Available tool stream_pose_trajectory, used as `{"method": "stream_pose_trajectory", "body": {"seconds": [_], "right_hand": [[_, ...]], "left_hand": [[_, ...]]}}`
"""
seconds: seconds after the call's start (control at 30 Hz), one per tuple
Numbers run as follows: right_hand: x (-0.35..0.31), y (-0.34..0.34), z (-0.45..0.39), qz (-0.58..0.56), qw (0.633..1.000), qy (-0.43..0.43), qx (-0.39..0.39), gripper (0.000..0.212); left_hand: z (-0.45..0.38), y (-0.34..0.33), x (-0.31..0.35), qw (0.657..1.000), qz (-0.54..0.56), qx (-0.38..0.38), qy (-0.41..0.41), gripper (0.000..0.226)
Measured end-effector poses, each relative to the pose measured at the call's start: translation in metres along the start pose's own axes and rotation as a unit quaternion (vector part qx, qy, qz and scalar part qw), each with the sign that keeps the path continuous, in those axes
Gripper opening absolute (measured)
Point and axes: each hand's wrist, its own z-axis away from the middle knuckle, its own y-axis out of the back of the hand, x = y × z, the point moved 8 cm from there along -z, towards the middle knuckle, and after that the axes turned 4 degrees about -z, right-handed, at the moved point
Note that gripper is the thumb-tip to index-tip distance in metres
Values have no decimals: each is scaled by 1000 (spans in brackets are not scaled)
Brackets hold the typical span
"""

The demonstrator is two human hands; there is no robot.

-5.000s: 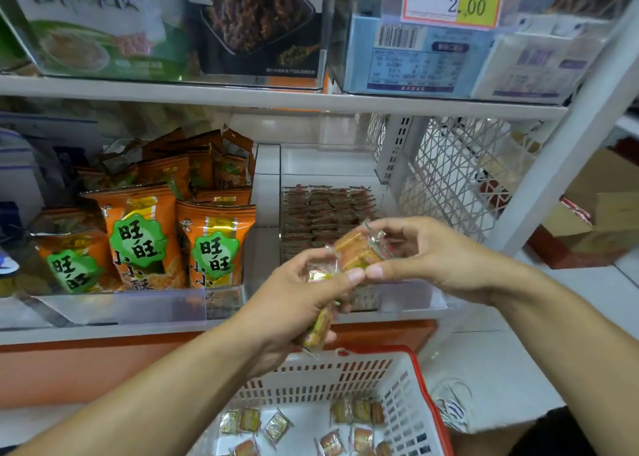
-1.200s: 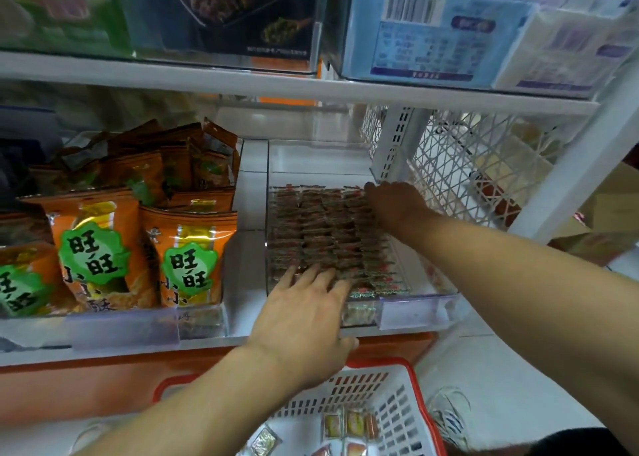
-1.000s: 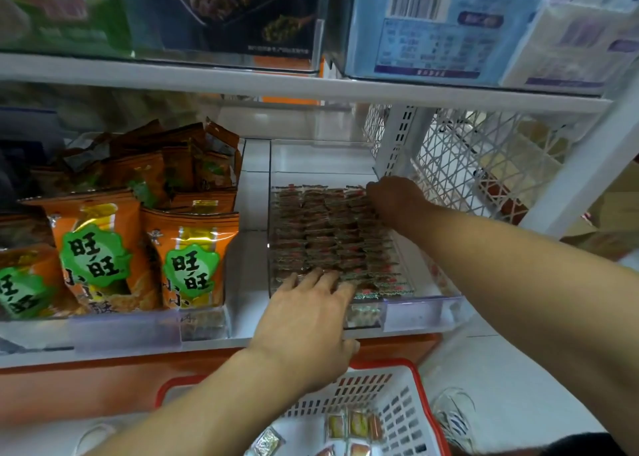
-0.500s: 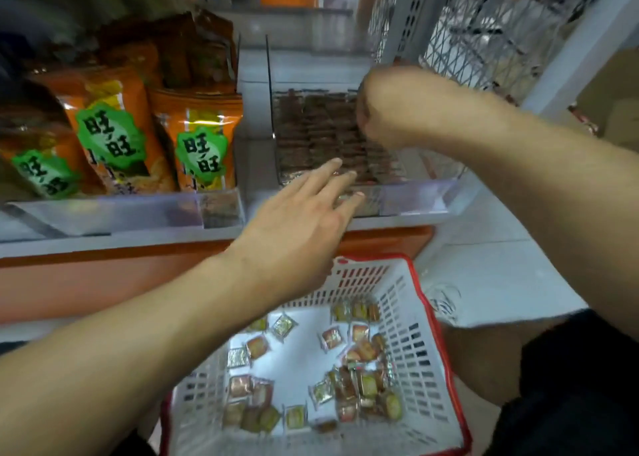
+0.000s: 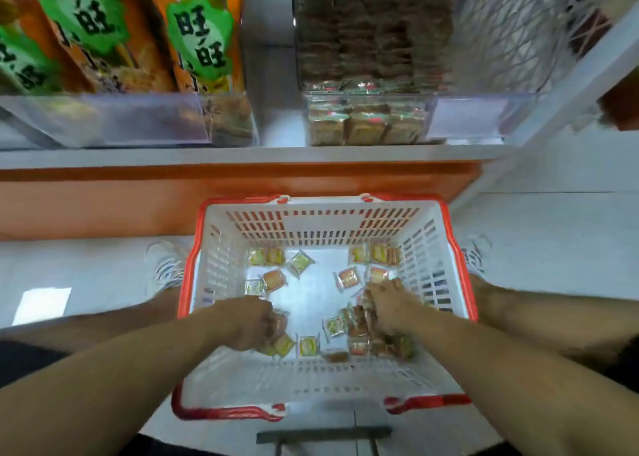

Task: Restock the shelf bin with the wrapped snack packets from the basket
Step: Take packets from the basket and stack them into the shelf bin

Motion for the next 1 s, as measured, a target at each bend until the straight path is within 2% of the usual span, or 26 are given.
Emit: {"method": "stream_pose_trajectory", "body": {"seconds": [0.13,0.2,0.27,0.37,0.5,0.53,0.7,0.77,0.87,0.93,1.0], "right_hand": [[4,-29,-25,2,1000,18,-14,108],[-8,-35,-34,-6,998,57,-17,113],[-19,-42,-39,10,995,96,3,109],[-28,-51,-43,-42,991,116,44,94],[-40,-55,-50,-133,979,142,57,73],[-43,-55,-52,-148,975,153,56,66],[-52,-51,-57,-232,951,197,49,43],[-52,-49,-58,-267,944,187,46,47],[-53,-45,-59,-313,933,179,12,64],[-53,-37,-57,-341,921,189,7,56],[-48,-30,-56,-391,902,183,23,44]], "left_hand": [[-44,-28,7,995,102,-3,6,35],[-68,-41,18,986,169,-3,15,61],[-89,-51,36,966,256,4,21,84],[-113,-62,61,934,354,12,35,94],[-129,-66,75,938,344,28,22,102],[-130,-67,73,941,337,30,23,101],[-133,-65,53,931,354,82,28,58],[-135,-65,45,929,355,102,26,52],[-136,-64,34,923,365,120,17,50],[-136,-64,28,910,394,125,12,48],[-137,-64,22,882,450,139,20,39]]}}
